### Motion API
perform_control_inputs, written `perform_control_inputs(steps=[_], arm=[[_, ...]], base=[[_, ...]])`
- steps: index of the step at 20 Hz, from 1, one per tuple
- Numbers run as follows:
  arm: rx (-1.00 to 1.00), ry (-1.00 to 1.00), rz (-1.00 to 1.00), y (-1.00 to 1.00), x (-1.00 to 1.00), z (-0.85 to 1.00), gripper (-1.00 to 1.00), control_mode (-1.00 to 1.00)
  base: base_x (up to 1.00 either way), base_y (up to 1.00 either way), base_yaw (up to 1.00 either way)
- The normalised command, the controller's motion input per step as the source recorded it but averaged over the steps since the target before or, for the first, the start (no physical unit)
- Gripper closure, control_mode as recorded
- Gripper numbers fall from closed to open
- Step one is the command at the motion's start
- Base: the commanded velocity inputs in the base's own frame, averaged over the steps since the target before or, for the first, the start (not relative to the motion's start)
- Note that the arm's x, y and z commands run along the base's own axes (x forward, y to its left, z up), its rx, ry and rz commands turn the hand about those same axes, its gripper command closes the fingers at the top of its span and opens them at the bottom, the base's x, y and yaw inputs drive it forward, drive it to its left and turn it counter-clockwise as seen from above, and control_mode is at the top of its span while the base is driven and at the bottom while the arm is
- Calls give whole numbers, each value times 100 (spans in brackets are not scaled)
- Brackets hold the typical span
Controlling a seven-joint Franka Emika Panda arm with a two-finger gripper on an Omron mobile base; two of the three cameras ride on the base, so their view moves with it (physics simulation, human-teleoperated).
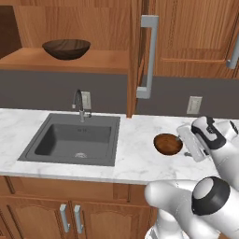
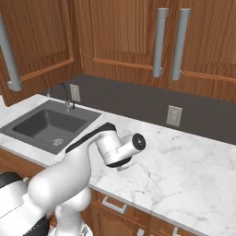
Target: Pick up the bowls on the counter and stack them on top of one another in the open cabinet. Place the smaller bowl on top of the larger bowl.
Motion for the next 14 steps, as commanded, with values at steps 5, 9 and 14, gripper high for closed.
perform_control_inputs(steps=[5, 9, 14], arm=[[-1, 0, 0, -3, 30, -22, -100, -100], [-1, 0, 0, -3, 28, -22, -100, -100], [-1, 0, 0, -3, 26, -22, -100, -100]], base=[[0, 0, 0], [0, 0, 0], [0, 0, 0]])
